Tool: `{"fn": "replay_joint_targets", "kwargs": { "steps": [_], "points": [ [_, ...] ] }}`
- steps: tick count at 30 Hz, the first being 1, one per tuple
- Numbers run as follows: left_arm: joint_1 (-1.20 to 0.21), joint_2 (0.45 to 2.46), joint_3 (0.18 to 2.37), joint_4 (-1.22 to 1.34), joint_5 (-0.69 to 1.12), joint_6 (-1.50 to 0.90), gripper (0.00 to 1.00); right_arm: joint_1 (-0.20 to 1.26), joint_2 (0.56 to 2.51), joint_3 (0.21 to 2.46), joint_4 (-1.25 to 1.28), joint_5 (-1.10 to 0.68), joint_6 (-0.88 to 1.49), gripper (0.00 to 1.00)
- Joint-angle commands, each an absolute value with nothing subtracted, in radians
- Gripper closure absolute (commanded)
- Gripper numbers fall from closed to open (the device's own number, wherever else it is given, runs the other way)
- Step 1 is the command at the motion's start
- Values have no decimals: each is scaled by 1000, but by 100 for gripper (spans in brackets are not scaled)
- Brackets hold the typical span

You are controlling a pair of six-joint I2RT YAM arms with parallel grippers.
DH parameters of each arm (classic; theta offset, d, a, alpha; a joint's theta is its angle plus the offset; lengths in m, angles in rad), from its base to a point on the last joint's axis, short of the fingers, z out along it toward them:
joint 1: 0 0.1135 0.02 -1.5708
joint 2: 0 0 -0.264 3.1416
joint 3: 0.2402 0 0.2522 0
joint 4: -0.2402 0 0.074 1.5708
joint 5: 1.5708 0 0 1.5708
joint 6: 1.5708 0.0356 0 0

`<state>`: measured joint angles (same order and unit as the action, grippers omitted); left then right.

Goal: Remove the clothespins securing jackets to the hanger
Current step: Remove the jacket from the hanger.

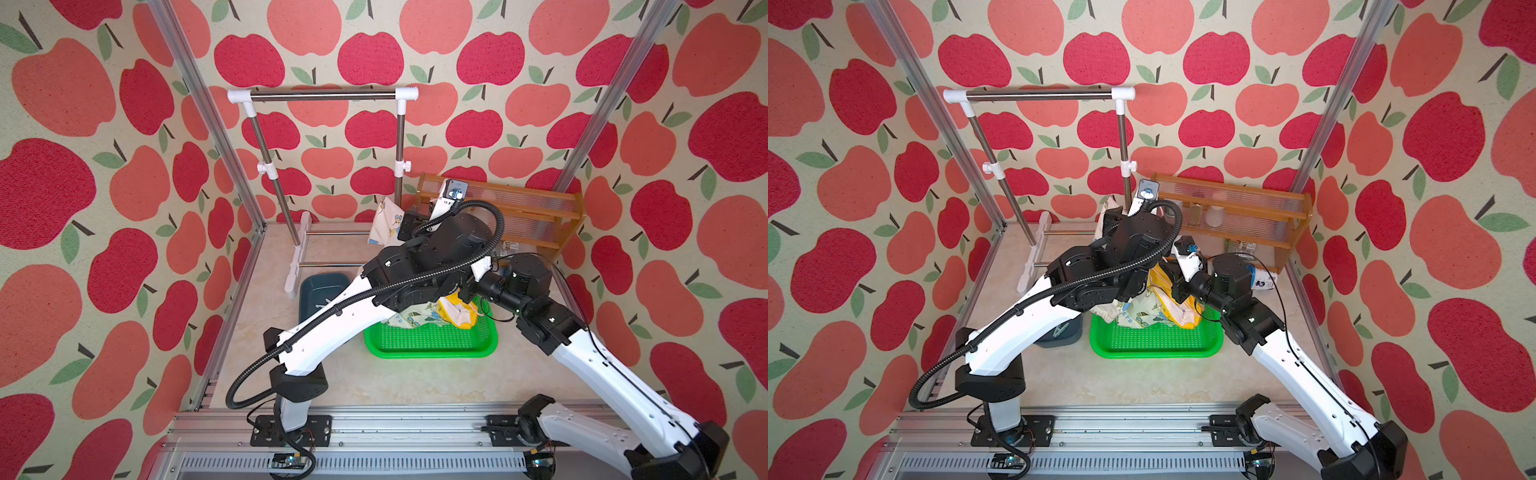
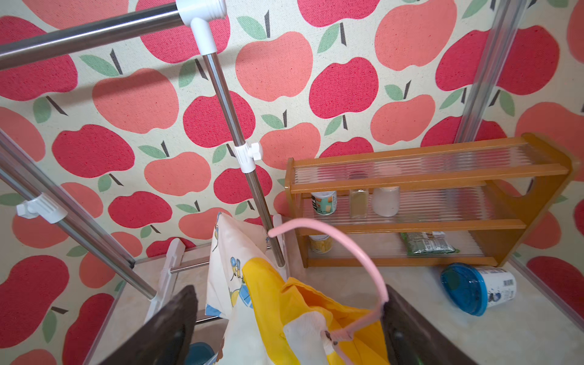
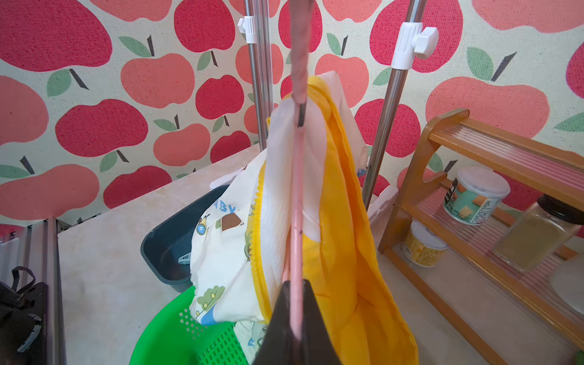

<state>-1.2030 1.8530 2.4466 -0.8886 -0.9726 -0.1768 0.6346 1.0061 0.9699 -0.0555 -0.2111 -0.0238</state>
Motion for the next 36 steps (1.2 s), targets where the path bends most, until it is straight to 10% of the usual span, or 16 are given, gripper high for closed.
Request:
{"fn": "replay_joint_targets", "kwargs": {
  "steps": [1, 13, 36],
  "points": [
    [-1206, 1721, 2385, -890, -868, -235, 9, 635, 1000, 974, -16, -211, -60, 100],
    [-1031, 1335, 1985, -886, -648, -410, 7, 635, 1013, 1039, -88, -245, -101, 100],
    [-873, 1389, 1644, -577, -82, -442, 16, 644, 1035, 1119, -140, -281, -22, 100]
  ]
}}
